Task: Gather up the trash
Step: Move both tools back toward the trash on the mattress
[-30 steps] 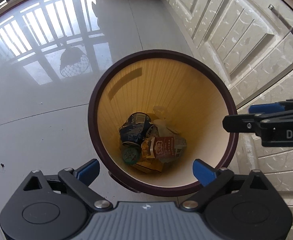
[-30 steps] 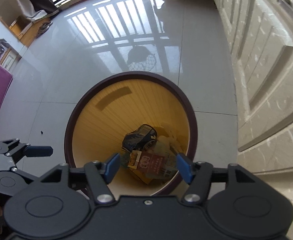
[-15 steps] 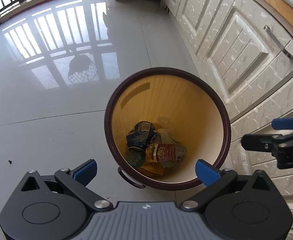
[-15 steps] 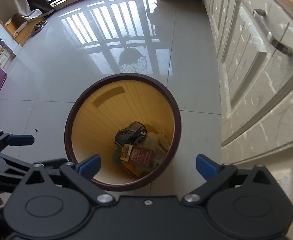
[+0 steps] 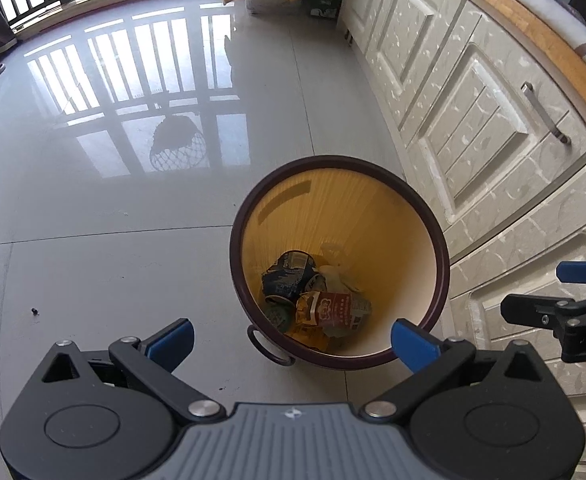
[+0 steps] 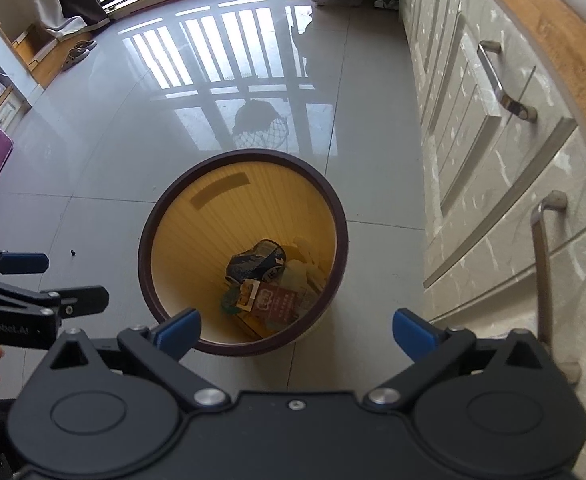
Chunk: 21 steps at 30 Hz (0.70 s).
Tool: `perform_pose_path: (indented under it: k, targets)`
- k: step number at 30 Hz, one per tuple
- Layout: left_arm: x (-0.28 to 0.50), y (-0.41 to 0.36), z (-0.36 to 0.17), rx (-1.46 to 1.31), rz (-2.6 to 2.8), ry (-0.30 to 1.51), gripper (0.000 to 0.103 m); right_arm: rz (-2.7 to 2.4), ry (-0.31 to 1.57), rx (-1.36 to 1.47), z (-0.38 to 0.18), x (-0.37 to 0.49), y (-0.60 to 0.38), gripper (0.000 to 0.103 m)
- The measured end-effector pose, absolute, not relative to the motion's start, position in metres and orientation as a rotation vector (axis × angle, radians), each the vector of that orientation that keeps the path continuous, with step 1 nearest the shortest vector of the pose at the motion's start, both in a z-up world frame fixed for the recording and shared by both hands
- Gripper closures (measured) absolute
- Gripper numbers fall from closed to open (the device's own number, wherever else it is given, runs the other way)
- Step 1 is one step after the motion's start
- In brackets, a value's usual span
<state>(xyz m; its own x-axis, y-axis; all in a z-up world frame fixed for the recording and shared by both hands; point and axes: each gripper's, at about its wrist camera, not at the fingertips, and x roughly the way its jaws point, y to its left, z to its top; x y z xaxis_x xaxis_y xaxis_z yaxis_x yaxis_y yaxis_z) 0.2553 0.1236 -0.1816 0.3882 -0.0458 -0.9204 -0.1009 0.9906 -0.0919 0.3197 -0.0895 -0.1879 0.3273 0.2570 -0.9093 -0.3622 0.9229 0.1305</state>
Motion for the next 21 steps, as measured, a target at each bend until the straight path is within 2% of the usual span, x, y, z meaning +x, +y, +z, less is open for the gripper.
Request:
perform_pose_path:
  k: [21]
  targets:
    - [0.216,0.122,-0.094,-0.118,0.081,1.04,0.0,0.388,1.037,-0.133,-0.103,0.289,-0.099,0.0]
